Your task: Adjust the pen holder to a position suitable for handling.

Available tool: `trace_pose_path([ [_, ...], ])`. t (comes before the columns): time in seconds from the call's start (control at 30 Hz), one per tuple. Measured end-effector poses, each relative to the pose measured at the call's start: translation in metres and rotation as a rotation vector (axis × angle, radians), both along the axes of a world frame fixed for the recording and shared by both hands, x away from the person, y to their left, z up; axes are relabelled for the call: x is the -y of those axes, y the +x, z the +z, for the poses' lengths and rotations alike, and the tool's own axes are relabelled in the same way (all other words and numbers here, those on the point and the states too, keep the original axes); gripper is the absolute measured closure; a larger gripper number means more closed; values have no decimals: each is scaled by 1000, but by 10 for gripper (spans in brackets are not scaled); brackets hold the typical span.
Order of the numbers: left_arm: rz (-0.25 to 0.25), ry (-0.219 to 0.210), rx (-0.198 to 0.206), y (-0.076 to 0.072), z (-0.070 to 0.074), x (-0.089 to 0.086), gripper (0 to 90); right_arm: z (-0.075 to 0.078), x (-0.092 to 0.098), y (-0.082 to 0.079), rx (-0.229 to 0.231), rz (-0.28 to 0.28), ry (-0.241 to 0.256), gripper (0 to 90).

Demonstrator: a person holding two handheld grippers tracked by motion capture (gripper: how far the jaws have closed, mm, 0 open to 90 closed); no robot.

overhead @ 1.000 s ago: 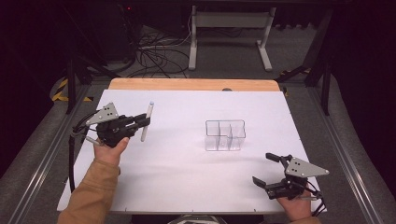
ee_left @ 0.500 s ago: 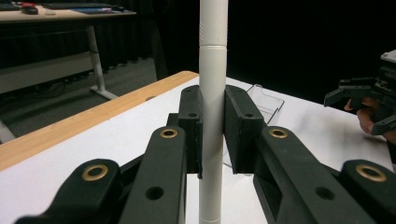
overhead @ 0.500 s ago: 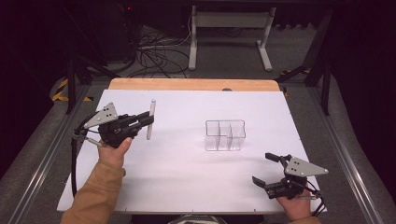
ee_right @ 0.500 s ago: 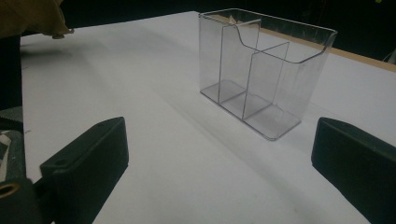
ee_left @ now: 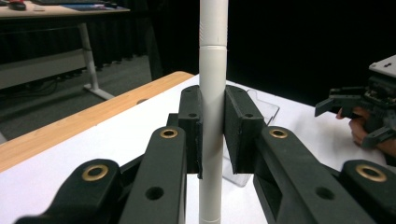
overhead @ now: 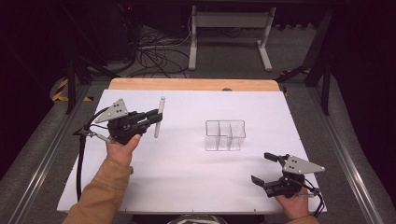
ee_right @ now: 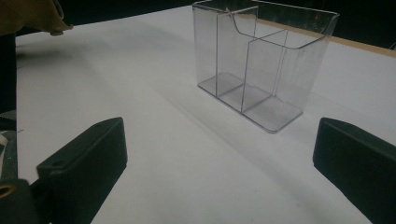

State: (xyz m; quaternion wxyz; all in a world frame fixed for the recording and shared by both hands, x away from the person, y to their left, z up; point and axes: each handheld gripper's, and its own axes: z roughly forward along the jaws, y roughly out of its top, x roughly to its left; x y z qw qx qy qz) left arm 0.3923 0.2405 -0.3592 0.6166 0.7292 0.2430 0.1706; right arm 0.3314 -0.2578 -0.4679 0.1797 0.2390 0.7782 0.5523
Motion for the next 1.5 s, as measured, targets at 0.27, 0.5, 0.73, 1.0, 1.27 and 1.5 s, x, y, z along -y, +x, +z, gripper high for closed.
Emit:
trace_pose_path([
  [0.27,-48,3,-7,8,11,19,784,0,0,0,3,9,7,34],
  [0.5,-83,12,-13,16,18,41,784,1,0,-1,8,15,8,34],
  [0.73,-124,-11,-28,22,24,59,784,1,0,-1,13,19,11,34],
  [1.0,-155,7,-27,26,27,82,784,2,0,-2,15,22,10,34],
  [1.27,-172,1,-24,32,28,101,784,2,1,-2,14,27,11,34],
  [1.5,-183,12,-17,35,26,116,784,2,1,-3,13,28,12,35],
])
